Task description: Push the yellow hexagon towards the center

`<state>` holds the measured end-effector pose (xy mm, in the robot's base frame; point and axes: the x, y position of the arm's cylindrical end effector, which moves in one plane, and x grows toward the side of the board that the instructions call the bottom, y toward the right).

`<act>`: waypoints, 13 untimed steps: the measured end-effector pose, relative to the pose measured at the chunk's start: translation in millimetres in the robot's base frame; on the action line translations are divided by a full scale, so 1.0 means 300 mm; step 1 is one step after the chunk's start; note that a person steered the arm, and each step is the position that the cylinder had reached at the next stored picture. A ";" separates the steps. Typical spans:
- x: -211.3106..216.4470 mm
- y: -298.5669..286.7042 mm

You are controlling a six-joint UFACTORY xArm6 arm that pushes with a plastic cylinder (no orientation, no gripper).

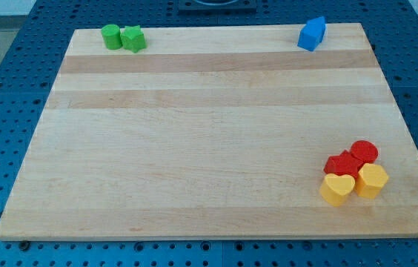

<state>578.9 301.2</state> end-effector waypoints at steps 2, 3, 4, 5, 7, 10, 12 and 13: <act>0.030 -0.082; 0.030 -0.109; 0.013 -0.111; -0.027 -0.144; -0.030 -0.244; -0.043 -0.387; -0.153 -0.500; -0.213 -0.548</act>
<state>515.1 136.9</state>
